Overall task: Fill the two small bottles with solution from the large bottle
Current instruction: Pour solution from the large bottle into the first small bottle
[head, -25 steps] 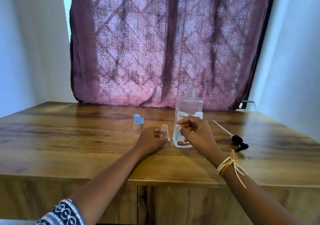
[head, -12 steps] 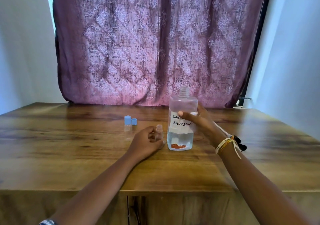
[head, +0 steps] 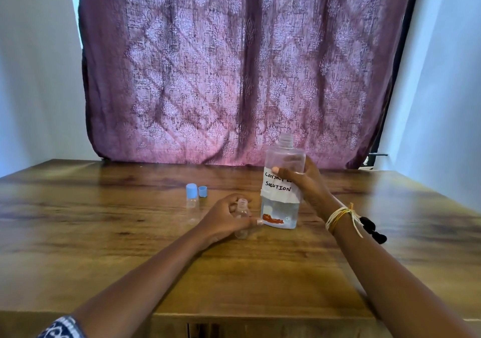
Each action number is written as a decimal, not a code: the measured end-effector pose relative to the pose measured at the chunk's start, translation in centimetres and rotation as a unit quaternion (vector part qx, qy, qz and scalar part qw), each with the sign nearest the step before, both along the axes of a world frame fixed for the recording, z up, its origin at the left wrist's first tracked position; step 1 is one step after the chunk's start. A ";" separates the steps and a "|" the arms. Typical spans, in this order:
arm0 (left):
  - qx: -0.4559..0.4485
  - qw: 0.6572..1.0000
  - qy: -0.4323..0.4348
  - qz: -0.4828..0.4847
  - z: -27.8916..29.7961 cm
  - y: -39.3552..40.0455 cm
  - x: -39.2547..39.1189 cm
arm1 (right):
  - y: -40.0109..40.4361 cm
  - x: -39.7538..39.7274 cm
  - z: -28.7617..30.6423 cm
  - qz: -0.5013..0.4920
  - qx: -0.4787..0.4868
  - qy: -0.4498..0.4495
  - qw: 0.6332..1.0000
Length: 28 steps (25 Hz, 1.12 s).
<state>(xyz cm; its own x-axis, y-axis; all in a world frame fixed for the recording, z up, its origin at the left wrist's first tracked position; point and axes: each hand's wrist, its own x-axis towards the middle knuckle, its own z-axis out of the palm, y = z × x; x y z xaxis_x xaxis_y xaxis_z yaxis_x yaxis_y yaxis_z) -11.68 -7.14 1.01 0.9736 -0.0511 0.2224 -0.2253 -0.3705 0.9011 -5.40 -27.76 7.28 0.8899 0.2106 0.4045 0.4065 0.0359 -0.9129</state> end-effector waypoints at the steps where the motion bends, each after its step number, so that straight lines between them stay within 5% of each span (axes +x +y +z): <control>1: -0.015 1.000 -0.006 -0.002 -0.2 -0.1 0.2 | -0.1 0.4 -0.2 0.007 0.003 -0.001 1.000; 6: -0.024 0.999 0.000 -0.024 -0.7 0.5 0.8 | -1.4 1.5 -1.0 0.070 -0.028 -0.005 0.997; 18: -0.043 0.998 -0.040 -0.026 -0.5 0.4 0.3 | -0.5 1.3 -2.1 -0.027 0.022 -0.090 0.995; 28: -0.032 0.998 -0.037 -0.029 -0.4 0.5 0.4 | -0.7 1.3 -2.2 -0.008 0.070 -0.048 0.996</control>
<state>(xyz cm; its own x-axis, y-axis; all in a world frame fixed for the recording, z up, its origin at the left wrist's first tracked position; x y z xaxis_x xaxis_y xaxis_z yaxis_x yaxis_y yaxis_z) -11.28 -6.63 0.56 0.9502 -0.0908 0.2980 -0.3115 -0.2970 0.9026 -4.09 -28.41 5.04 0.8488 0.1328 0.5117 0.4923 0.1540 -0.8567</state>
